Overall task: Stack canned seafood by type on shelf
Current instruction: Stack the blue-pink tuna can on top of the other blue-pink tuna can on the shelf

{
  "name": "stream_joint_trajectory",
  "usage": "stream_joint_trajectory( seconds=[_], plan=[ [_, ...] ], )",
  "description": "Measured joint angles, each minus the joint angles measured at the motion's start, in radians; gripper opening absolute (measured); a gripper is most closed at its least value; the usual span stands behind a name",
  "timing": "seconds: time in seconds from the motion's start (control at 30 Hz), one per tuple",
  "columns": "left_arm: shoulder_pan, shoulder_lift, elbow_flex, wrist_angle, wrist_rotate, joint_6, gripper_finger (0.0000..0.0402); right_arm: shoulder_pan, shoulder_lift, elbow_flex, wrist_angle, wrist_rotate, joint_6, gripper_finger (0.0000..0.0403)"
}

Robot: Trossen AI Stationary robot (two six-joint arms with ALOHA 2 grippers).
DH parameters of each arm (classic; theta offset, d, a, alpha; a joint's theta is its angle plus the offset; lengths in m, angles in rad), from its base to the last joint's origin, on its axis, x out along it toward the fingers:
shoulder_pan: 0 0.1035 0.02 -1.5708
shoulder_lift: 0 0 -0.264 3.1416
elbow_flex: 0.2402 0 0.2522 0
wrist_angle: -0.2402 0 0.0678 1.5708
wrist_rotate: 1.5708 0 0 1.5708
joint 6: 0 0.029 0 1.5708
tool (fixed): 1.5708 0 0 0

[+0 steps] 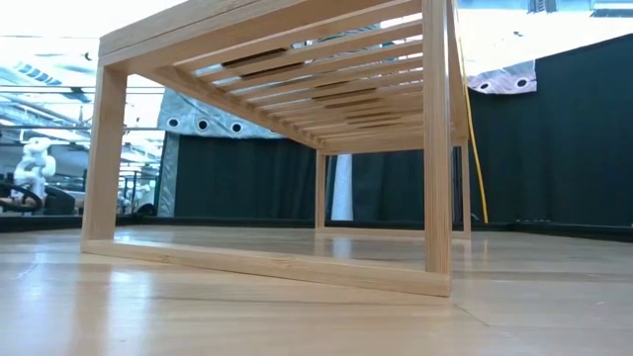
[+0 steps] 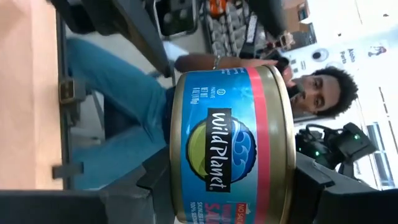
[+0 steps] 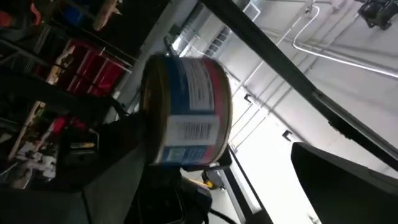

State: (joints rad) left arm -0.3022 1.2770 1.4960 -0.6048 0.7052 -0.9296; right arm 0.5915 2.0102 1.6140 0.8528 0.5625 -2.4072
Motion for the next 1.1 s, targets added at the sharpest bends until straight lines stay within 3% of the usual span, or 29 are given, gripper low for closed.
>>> stream_joint_trajectory(
  seconds=[0.33,0.9,1.1],
  plan=[
    [-0.041,0.04,0.0,0.083,-0.022,-0.056,0.0202,-0.023,0.001,0.024,-0.142,-0.044,0.09,0.0393],
    [-0.039,0.047,0.0,0.061,-0.162,-0.12,0.0202,-0.061,0.001,0.025,-0.146,-0.098,0.091,0.0377],
    [-0.039,0.047,0.0,0.063,-0.164,-0.12,0.0203,-0.06,0.001,0.025,-0.147,-0.097,0.091,0.0377]
  ],
)
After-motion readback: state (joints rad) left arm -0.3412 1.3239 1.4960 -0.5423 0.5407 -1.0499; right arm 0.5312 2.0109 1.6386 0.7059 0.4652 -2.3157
